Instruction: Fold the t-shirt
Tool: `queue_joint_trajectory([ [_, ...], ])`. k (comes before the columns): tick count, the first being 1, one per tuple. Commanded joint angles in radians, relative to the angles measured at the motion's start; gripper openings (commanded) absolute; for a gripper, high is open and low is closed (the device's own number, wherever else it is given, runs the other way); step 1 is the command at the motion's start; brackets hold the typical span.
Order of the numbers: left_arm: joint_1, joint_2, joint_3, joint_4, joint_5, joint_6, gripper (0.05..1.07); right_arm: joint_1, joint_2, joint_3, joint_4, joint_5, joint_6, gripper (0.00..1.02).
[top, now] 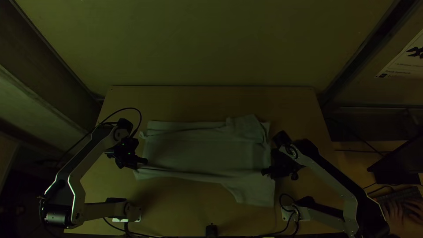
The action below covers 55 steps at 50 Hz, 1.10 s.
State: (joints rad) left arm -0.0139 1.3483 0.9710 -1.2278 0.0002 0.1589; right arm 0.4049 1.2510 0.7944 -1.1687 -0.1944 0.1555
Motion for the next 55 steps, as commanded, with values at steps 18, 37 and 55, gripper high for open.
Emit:
queue_joint_trajectory([
  [18, 0.008, 0.161, 0.294, 0.007, 0.007, 0.019, 0.08, -0.061, 0.163, 0.252, -0.016, 0.061, -0.048, 0.03],
  [37, 0.015, 0.336, 0.523, 0.007, 0.006, 0.033, 0.08, -0.115, 0.37, 0.442, 0.021, 0.073, -0.062, 0.03],
  [55, 0.034, 0.519, 0.764, -0.006, 0.006, 0.041, 0.08, -0.184, 0.562, 0.667, 0.027, 0.073, -0.076, 0.03],
])
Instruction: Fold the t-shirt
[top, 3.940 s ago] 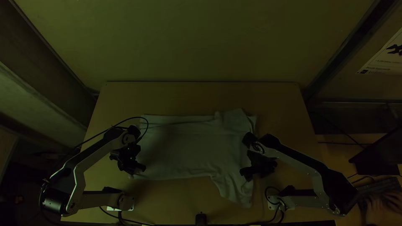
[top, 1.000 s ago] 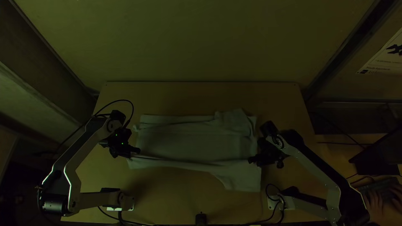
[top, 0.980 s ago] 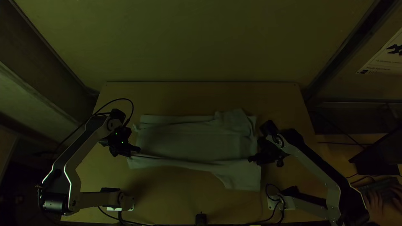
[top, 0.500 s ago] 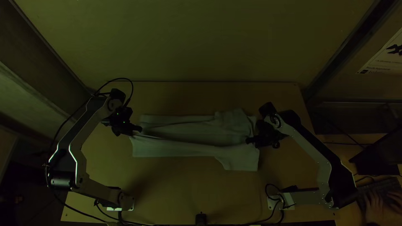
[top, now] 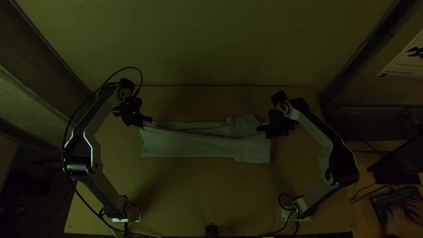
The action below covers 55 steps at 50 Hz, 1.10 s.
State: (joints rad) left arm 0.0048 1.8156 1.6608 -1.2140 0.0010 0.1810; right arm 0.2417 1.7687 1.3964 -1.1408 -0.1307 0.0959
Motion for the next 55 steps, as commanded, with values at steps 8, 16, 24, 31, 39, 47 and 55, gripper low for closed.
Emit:
queue_joint_trajectory([
  [8, 0.015, 0.131, 0.163, -0.024, 0.005, 0.015, 0.08, -0.033, 0.121, 0.15, -0.002, 0.008, -0.016, 0.03],
  [16, 0.015, 0.192, 0.209, -0.009, 0.005, -0.003, 0.4, -0.047, 0.192, 0.223, 0.013, 0.008, -0.015, 0.23],
  [24, 0.02, 0.208, 0.208, 0.034, 0.007, -0.018, 1.03, -0.073, 0.229, 0.26, 0.041, 0.009, -0.035, 0.92],
  [31, 0.035, 0.2, 0.208, 0.057, 0.027, -0.028, 1.03, -0.108, 0.219, 0.268, 0.104, 0.009, -0.035, 0.99],
  [39, 0.081, 0.163, 0.188, 0.062, 0.218, -0.02, 1.03, -0.157, 0.167, 0.279, 0.199, 0.014, -0.042, 0.99],
  [47, 0.139, 0.128, 0.142, 0.08, 0.376, -0.017, 1.03, -0.193, 0.13, 0.312, 0.199, 0.014, 0.001, 0.99],
  [55, 0.207, 0.111, 0.096, 0.079, 0.493, -0.011, 1.03, -0.209, 0.081, 0.334, 0.199, 0.014, 0.019, 0.99],
])
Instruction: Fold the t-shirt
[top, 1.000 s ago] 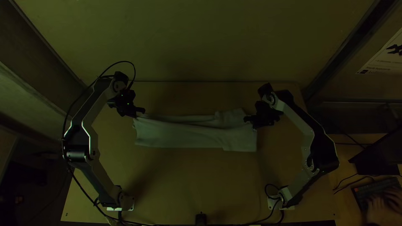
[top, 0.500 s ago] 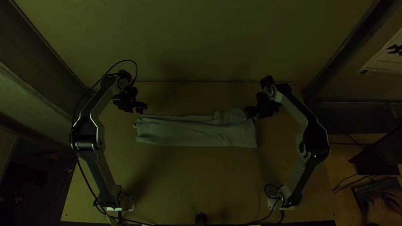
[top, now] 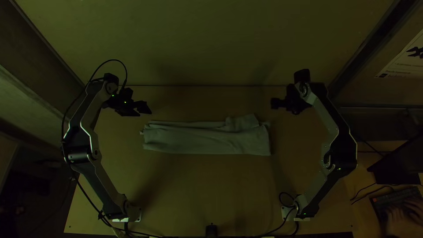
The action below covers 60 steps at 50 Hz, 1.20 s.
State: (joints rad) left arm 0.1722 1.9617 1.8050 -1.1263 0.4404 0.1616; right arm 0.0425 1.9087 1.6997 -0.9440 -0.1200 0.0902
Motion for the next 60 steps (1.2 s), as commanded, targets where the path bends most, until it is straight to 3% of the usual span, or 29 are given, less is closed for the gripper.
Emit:
queue_joint_trajectory([
  [1, 0.049, -0.037, -0.055, -0.009, 0.066, 0.01, 1.03, -0.01, -0.065, 0.032, 0.002, 0.003, 0.025, 0.99],
  [23, 0.174, -0.037, -0.225, -0.049, 0.265, 0.171, 1.03, 0.003, -0.177, 0.089, -0.019, -0.017, 0.032, 0.99],
  [34, 0.188, -0.024, -0.315, -0.043, 0.271, 0.219, 1.03, 0.023, -0.208, 0.15, -0.022, -0.017, 0.037, 0.99],
  [60, 0.125, -0.011, -0.449, 0.083, 0.277, 0.181, 1.03, 0.034, -0.255, 0.181, -0.042, -0.015, 0.046, 0.99],
])
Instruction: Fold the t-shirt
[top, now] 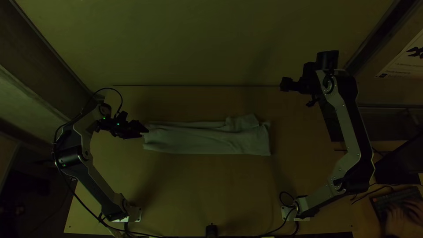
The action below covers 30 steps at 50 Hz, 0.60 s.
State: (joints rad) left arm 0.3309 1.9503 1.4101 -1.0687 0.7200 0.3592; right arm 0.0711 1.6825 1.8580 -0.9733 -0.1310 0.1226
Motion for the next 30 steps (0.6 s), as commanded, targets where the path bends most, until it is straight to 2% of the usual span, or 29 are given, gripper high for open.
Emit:
queue_joint_trajectory([
  [1, -0.039, 0.002, -0.057, 0.032, -0.002, -0.025, 1.03, 0.007, -0.03, 0.023, -0.016, -0.004, 0.015, 0.99],
  [23, -0.205, -0.027, -0.138, 0.216, 0.002, -0.223, 1.03, 0.027, -0.052, 0.02, -0.031, -0.005, 0.035, 0.99],
  [30, -0.253, -0.044, -0.145, 0.263, -0.03, -0.281, 1.03, 0.032, -0.056, 0.012, -0.033, -0.005, 0.043, 0.99],
])
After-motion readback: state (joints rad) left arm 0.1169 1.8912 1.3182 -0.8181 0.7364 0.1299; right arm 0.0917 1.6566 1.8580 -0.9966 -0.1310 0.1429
